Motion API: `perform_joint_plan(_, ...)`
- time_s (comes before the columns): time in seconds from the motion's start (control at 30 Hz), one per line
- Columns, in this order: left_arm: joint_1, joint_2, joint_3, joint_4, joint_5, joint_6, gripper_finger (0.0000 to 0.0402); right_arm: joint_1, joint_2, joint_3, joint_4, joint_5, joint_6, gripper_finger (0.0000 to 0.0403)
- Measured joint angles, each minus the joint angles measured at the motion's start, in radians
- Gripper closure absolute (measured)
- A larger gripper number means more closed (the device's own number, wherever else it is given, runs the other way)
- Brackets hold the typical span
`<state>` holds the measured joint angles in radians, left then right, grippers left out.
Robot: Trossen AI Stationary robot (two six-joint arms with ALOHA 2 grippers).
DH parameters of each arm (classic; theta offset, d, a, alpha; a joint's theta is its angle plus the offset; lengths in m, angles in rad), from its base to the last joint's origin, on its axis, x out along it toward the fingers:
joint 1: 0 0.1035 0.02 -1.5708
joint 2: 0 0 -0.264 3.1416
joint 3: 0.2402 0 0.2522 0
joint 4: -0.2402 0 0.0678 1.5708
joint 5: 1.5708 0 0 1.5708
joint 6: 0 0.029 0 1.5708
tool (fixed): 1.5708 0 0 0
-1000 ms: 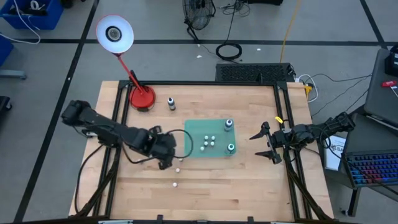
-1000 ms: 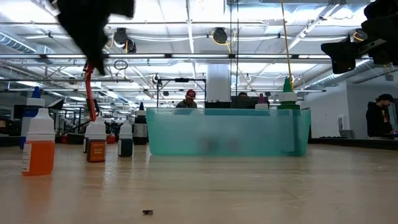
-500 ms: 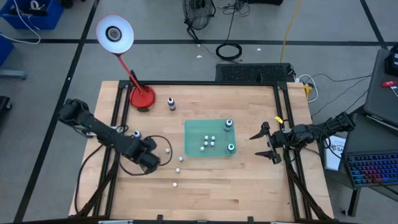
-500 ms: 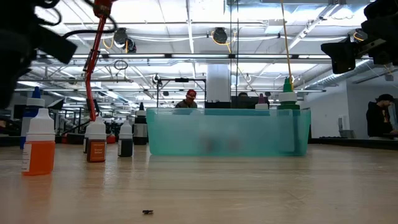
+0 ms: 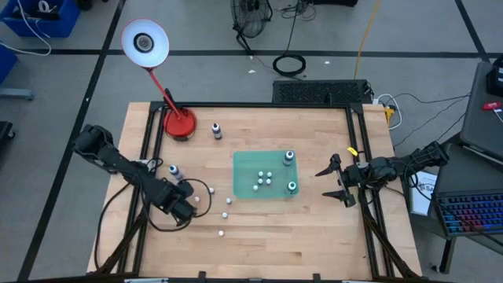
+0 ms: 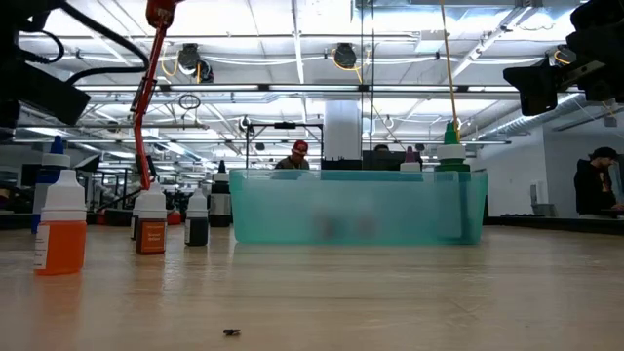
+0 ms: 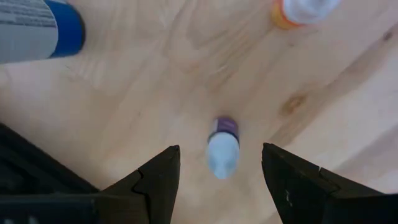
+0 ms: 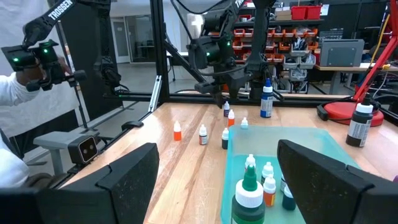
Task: Pick & Place food coloring
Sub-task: Put the small purple food coloring bottle into the blue bin
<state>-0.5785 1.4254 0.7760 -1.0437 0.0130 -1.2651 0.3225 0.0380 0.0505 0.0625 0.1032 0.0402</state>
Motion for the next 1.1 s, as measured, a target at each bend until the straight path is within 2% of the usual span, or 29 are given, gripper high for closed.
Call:
perform_joint_plan(0.87,0.001,0.000,-0.065,0.078,-0.012,0.029,0.0177,0.000,0.000,0.000,0.000,0.000,0.000,0.0089)
perform_joint_plan(0.97,0.001,0.000,-0.065,0.078,-0.006,0.030,0.0203,0.000,0.000,0.000,0.000,0.000,0.000,0.0089)
perform_joint_plan(1.1,0.001,0.000,-0.065,0.078,-0.004,0.033,0.0272,0.000,0.000,0.000,0.000,0.000,0.000,0.0089)
